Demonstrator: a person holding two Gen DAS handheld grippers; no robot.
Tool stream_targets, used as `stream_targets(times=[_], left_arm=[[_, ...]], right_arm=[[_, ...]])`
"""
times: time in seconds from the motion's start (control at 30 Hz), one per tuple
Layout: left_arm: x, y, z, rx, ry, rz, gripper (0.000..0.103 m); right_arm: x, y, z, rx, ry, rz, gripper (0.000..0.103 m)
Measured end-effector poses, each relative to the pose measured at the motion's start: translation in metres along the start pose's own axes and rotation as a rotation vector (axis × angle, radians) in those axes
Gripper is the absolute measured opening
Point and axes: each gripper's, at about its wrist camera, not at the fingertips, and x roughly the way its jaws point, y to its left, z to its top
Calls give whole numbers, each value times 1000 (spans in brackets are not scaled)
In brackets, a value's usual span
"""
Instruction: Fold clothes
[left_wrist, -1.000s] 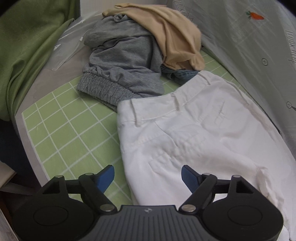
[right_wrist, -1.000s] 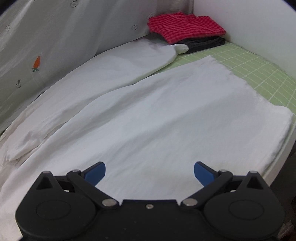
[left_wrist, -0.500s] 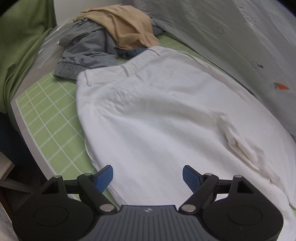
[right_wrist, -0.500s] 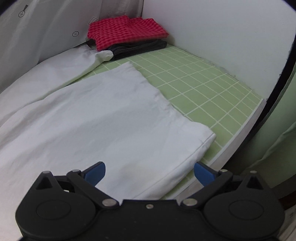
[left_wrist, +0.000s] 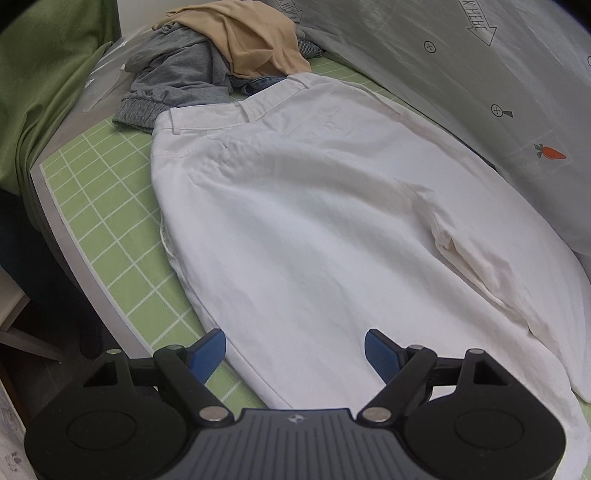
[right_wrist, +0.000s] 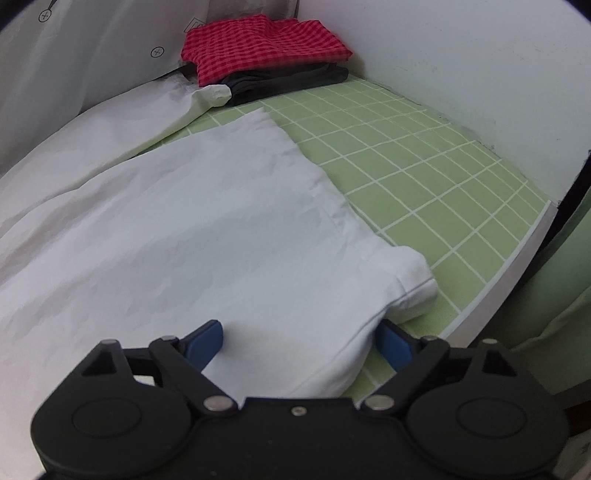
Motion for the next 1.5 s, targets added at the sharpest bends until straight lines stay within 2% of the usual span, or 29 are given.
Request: stream_targets(times=[0.13, 0.17, 0.23, 0.33, 0.57, 0.73, 0.93, 1.2, 1.3, 1.37, 1.43, 1.5], left_arm=[[4, 5, 5, -6, 5, -13, 83], [6, 7, 6, -8, 7, -17, 83], [11, 16, 13, -20, 12, -21, 83], [19, 33, 27, -47, 18, -24, 83], [38, 74, 60, -109, 32, -30, 83], [53, 107, 87, -157, 41, -32, 83], [80, 153, 125, -206, 49, -30, 83], [115, 164, 157, -150, 72, -99, 80], [122, 164, 166, -135, 65, -130, 63], [124, 164, 172, -137, 72, -145, 31], [124, 164, 176, -147, 74, -147, 9], [119, 168, 178, -187, 49, -166, 8]], right_arm=[[-4, -3, 6, 9, 10, 24, 48], [-4, -7, 8, 36, 14, 35, 43], [-6, -14, 11, 93, 21, 62, 24], [-16, -19, 16, 164, -5, 99, 4], [-59, -11, 34, 232, -139, 76, 3], [-84, 16, 43, 190, -213, 44, 3], [-95, 53, 48, 126, -250, -4, 3], [-112, 87, 50, 112, -316, -69, 3], [-119, 93, 51, 103, -342, -94, 3], [-125, 92, 52, 121, -358, -96, 3], [-132, 89, 53, 149, -373, -91, 3], [-139, 85, 53, 173, -388, -89, 3]])
